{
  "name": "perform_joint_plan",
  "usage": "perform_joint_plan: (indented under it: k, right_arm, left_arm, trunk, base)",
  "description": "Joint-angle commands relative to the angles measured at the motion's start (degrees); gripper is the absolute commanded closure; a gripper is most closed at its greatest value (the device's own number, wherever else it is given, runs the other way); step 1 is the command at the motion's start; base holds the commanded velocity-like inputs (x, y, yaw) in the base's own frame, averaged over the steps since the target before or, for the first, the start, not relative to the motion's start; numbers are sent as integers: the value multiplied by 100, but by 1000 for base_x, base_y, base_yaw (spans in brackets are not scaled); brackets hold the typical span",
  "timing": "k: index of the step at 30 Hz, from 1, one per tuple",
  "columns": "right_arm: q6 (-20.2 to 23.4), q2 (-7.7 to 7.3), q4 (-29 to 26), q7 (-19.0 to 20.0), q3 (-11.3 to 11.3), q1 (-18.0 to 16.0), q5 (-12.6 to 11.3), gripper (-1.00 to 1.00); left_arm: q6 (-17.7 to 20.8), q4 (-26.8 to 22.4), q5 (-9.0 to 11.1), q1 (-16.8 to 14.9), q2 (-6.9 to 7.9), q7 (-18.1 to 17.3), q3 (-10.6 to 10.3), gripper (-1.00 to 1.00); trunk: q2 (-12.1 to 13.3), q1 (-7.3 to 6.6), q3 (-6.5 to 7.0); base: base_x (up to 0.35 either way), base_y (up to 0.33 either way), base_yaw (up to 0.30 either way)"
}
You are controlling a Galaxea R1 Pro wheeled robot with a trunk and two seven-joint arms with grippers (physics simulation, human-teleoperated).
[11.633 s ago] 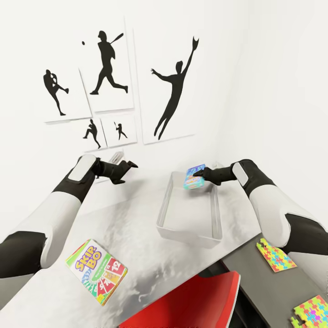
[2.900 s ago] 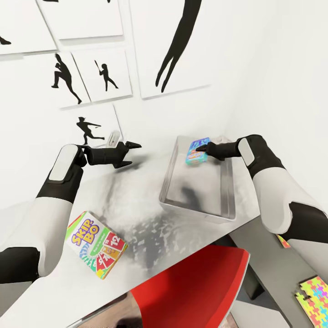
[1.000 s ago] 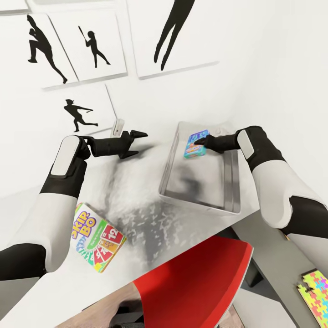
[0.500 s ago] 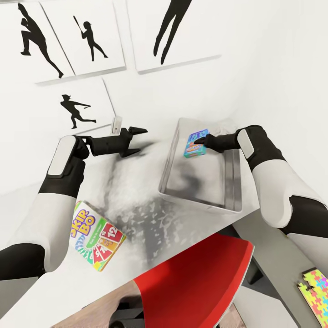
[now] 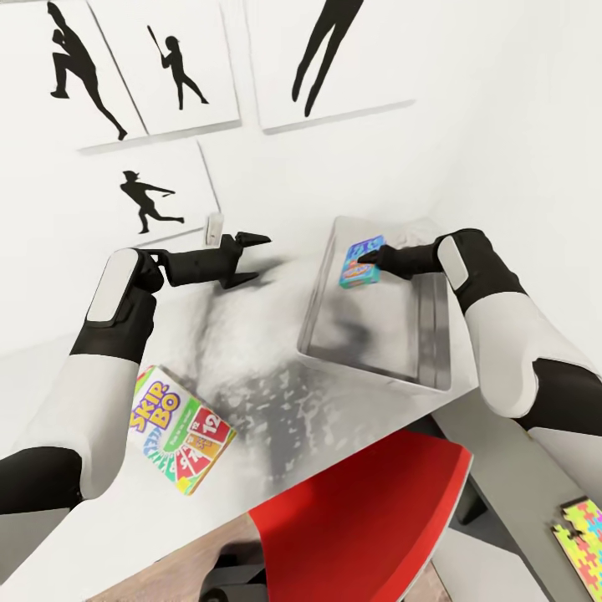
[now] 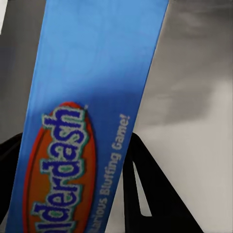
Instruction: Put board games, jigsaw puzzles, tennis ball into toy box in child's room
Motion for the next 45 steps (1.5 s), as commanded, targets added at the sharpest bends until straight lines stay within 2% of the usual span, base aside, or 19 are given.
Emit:
perform_joint_plan:
  k: [1, 29, 45]
  right_arm:
    - [40, -5, -15, -16, -18, -3, -57, 100]
    - [40, -42, -147, -14, -20, 1, -61, 100]
    - [48, 12, -149, -16, -21, -6, -63, 100]
  left_arm:
    - [-1, -3, 62, -4, 6, 58, -12, -100]
    - [3, -2, 67, -3, 13, 63, -29, -100]
    - [3, -2, 71, 1, 16, 55, -30, -100]
  trunk:
    - [-10, 3, -8]
    - [-10, 3, -17]
    - [-10, 3, -133]
  base:
    - [0, 0, 46]
    - [0, 0, 10]
    - [0, 0, 0]
